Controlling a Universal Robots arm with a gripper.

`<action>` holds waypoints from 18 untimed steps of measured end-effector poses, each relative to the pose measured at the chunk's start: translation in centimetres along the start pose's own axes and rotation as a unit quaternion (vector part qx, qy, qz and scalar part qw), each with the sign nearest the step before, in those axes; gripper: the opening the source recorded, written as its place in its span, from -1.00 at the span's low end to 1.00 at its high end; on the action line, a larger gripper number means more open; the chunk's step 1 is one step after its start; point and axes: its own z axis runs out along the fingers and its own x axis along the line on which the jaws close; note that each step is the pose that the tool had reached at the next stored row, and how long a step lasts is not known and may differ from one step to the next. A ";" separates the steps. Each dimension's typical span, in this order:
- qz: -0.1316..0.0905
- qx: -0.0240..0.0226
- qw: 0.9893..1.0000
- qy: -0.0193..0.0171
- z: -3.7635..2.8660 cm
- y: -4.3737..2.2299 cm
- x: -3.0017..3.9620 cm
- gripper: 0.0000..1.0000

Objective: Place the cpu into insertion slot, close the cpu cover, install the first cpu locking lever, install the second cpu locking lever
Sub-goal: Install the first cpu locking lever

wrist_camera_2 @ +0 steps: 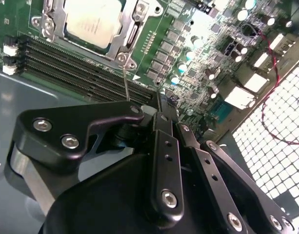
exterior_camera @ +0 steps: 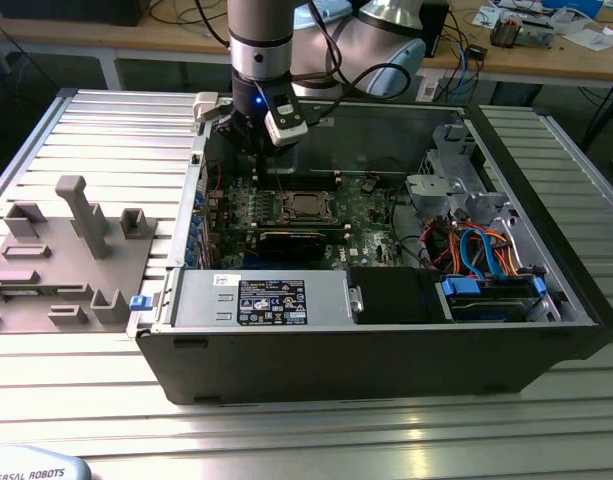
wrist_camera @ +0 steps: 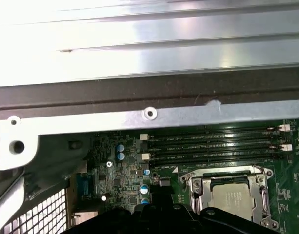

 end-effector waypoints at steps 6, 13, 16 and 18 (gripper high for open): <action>-0.003 0.000 1.000 0.000 0.04 0.61 -0.59 -0.79; -0.003 0.000 1.000 0.000 0.04 0.73 -1.38 -0.79; -0.003 0.000 1.000 0.000 0.03 0.77 -2.00 -0.79; -0.003 0.000 1.000 0.000 0.02 0.80 -2.46 -0.79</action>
